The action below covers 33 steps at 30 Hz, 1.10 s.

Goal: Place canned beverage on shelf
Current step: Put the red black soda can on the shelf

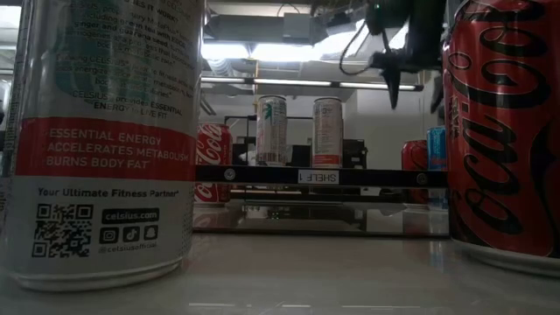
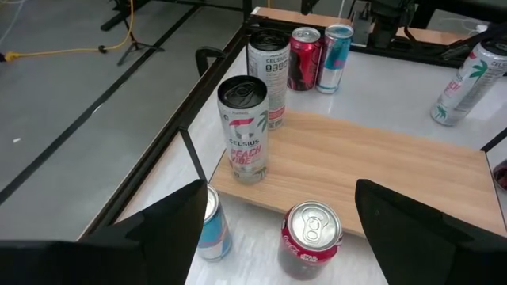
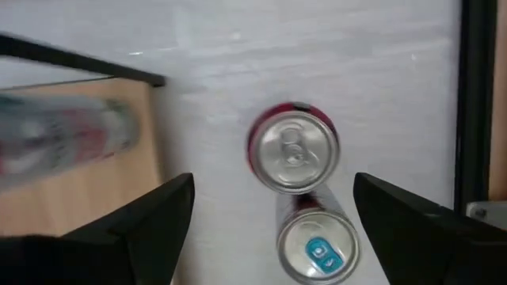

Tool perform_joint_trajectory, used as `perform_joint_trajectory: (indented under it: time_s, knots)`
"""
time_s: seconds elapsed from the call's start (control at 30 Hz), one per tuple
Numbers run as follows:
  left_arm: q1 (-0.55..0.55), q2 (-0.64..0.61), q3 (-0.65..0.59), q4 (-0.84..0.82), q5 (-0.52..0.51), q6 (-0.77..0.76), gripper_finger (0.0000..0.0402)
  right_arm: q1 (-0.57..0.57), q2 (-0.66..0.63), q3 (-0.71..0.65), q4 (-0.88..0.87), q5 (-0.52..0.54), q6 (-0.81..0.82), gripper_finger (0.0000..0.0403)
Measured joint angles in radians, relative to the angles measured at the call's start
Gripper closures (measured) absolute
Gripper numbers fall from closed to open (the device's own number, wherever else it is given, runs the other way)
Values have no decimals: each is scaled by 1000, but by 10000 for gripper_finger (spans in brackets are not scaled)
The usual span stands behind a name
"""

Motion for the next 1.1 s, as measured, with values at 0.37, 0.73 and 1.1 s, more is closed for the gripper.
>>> perform_joint_trajectory:
  time_s: [0.37, 0.73, 1.1]
  knots:
    - [0, 0, 0, 0, 0, -1, 88, 0, 0, -95, 62, 28, 145, 68]
    - [0, 0, 0, 0, 0, -24, 88, 0, 0, -184, 134, 55, 206, 68]
    - [0, 0, 0, 0, 0, -24, 88, 0, 0, -272, 266, 54, 234, 68]
